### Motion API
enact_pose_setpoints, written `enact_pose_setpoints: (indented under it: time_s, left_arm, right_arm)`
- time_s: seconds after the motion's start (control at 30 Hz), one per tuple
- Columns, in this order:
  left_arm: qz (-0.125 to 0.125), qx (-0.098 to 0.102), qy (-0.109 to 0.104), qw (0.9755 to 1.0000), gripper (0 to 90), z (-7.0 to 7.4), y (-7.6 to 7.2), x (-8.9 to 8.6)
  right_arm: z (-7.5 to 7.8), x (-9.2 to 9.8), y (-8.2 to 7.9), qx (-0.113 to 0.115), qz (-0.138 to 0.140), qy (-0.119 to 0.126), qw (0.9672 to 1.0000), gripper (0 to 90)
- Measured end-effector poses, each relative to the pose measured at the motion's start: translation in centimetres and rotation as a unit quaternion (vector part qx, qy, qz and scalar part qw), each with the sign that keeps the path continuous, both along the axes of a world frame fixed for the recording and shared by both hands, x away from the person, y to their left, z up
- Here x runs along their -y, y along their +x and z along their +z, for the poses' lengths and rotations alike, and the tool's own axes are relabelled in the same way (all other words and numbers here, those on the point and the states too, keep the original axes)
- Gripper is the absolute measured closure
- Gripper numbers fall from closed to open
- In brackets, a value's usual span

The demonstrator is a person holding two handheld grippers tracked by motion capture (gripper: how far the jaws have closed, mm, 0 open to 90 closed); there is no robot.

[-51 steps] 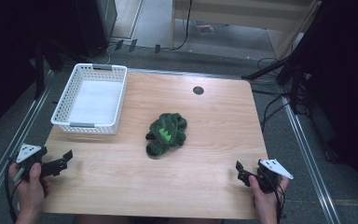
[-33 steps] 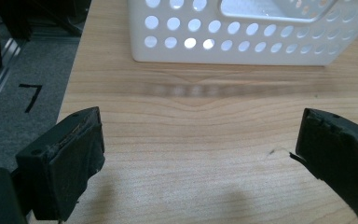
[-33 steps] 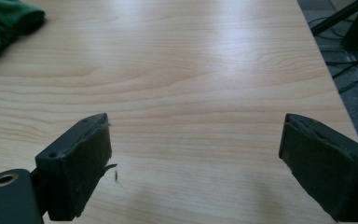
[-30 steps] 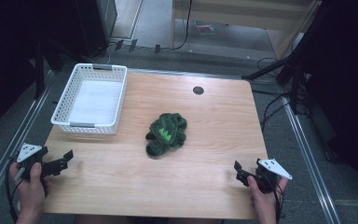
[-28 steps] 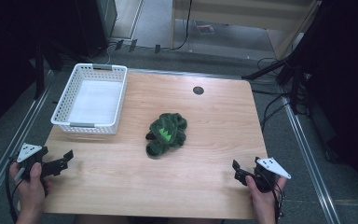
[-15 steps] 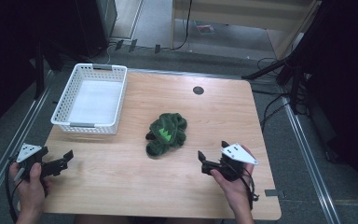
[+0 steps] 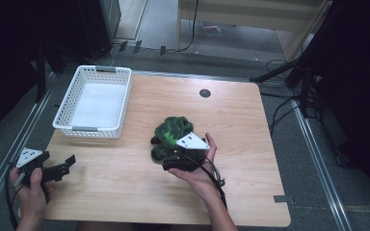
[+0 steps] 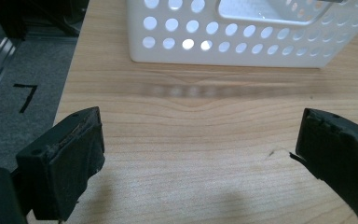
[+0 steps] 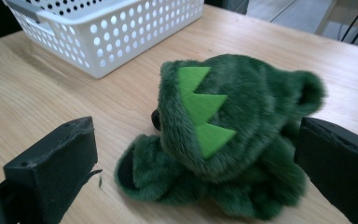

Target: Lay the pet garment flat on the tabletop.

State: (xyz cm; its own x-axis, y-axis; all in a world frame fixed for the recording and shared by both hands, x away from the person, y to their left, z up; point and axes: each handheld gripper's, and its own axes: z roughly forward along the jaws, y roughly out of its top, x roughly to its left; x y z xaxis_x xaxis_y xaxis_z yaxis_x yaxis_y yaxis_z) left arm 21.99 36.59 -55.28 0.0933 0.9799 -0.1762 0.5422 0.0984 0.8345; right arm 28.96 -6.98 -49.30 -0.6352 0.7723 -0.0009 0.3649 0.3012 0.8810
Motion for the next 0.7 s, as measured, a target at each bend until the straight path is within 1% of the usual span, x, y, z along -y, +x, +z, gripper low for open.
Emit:
enact_pose_setpoints:
  time_s: [0.07,0.1,0.13,0.17,0.2,0.23,0.27,0.3,0.33,0.37,0.4,0.43,0.5,0.53,0.57,0.6,0.63,0.67,0.7]
  left_arm:
    - [-0.001,-0.002,0.001,1.0000,1.2,0.0,0.0,0.0]
    - [-0.002,-0.002,0.002,1.0000,1.2,0.0,0.0,0.0]
    - [-0.002,-0.002,0.002,1.0000,1.2,0.0,0.0,0.0]
    - [-0.001,-0.002,0.002,1.0000,1.2,0.0,0.0,0.0]
    - [0.001,-0.004,0.001,1.0000,1.2,0.0,0.0,0.0]
    - [0.005,-0.005,0.000,1.0000,1.2,0.0,0.1,-0.1]
    - [0.006,-0.005,-0.001,1.0000,1.2,0.0,0.1,-0.1]
    - [0.008,-0.005,-0.001,1.0000,1.2,0.0,0.1,-0.2]
    - [0.012,-0.003,0.000,0.9999,1.2,0.0,0.0,-0.2]
    - [0.012,-0.003,0.000,0.9999,1.2,0.0,0.0,-0.2]
    - [0.014,0.000,0.001,0.9999,1.2,0.0,0.0,-0.1]
    - [0.011,-0.001,0.005,0.9999,1.3,0.2,-0.1,-0.2]
    - [0.008,-0.003,0.009,0.9999,1.3,0.4,-0.1,-0.1]
    - [0.008,0.003,0.012,0.9999,1.2,1.0,-0.2,0.0]
    - [0.008,0.003,0.012,0.9999,1.3,1.0,-0.2,0.0]
    - [0.007,0.010,0.005,0.9999,1.2,1.5,-0.3,0.1]
    - [0.003,0.016,0.003,0.9999,1.2,2.1,-0.3,0.3]
    - [-0.006,0.029,0.001,0.9996,1.2,3.2,-0.4,1.1]
    - [-0.006,0.029,0.001,0.9996,1.2,3.2,-0.4,1.1]
  right_arm:
    - [-0.6,-0.7,0.8,-0.006,-0.006,-0.011,0.9999,0.0]
    - [-1.5,-1.2,1.7,-0.016,-0.013,-0.020,0.9996,0.0]
    - [-1.5,-1.2,1.7,-0.016,-0.013,-0.020,0.9996,0.0]
    - [-2.8,-1.7,2.4,-0.017,-0.021,-0.050,0.9984,1.0]
    - [-2.8,-1.7,2.4,-0.017,-0.021,-0.050,0.9984,1.0]
    - [-3.2,-1.8,2.6,-0.016,-0.028,-0.059,0.9978,2.7]
    - [-3.9,-2.0,2.8,-0.016,-0.027,-0.071,0.9970,4.5]
    - [-4.2,-2.2,2.9,-0.019,-0.028,-0.078,0.9964,7.0]
    - [-4.7,-2.5,2.9,-0.015,-0.034,-0.097,0.9946,18.5]
    - [-4.7,-2.5,2.9,-0.015,-0.034,-0.097,0.9946,18.5]
    - [-4.8,-2.7,3.0,-0.013,-0.041,-0.110,0.9931,22.7]
    - [-4.9,-2.7,3.1,-0.020,-0.059,-0.113,0.9916,40.9]
    - [-5.0,-2.5,3.1,-0.017,-0.068,-0.114,0.9910,57.0]
    - [-5.1,-2.4,3.0,-0.011,-0.067,-0.111,0.9915,67.3]
    - [-5.2,-2.2,3.0,-0.004,-0.066,-0.107,0.9921,74.1]
    - [-5.2,-1.9,2.9,-0.003,-0.065,-0.093,0.9935,78.6]
    - [-5.2,-1.9,2.9,-0.003,-0.065,-0.093,0.9935,78.6]
    - [-4.9,-1.2,2.9,-0.009,-0.062,-0.065,0.9959,83.4]
    - [-4.6,-0.9,2.9,-0.011,-0.064,-0.057,0.9962,84.2]
